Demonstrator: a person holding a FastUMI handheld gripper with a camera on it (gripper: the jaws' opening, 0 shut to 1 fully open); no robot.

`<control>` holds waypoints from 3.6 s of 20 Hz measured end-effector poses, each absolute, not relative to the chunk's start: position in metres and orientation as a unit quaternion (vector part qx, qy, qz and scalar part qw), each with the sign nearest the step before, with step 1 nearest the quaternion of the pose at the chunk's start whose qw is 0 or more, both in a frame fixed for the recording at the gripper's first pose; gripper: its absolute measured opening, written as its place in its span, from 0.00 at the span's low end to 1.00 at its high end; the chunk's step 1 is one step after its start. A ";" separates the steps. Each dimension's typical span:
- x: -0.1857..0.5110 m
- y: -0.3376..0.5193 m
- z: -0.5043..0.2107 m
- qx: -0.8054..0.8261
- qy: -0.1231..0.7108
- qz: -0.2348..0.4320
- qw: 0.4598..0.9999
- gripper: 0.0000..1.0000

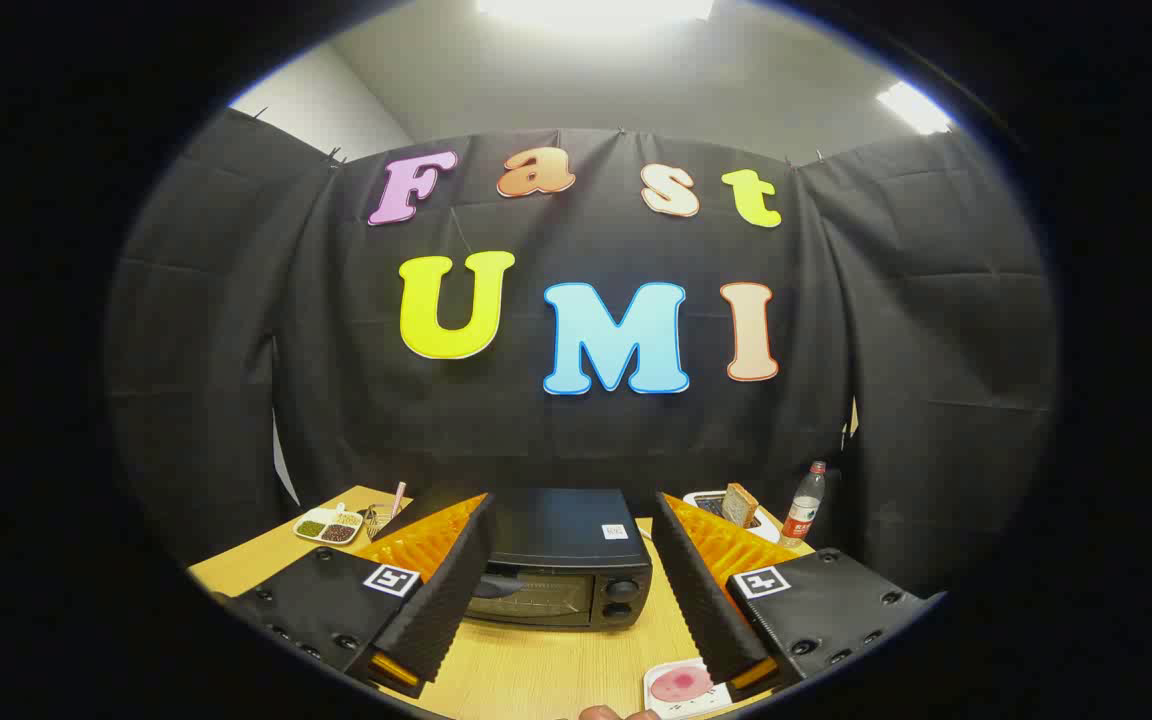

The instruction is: Open the toaster oven, put the food inside, and close the toaster oven door.

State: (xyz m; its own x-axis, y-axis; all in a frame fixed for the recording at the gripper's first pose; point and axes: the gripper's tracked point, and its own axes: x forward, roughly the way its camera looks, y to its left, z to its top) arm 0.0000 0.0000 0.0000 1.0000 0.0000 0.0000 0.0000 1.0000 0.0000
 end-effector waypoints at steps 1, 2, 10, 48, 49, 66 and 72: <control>0.001 0.002 0.000 -0.001 0.003 0.001 1.000 0.98; 0.002 0.003 0.003 -0.001 0.005 0.001 1.000 0.98; 0.003 0.008 0.029 -0.013 -0.011 0.003 1.000 0.98; 0.136 0.096 -0.139 -0.003 0.182 0.049 0.982 0.98; 0.137 0.097 -0.147 0.000 0.190 0.048 0.981 0.98; 0.087 0.100 -0.189 0.006 0.252 0.046 0.967 1.00; 0.069 0.099 -0.199 -0.002 0.263 0.044 0.964 0.98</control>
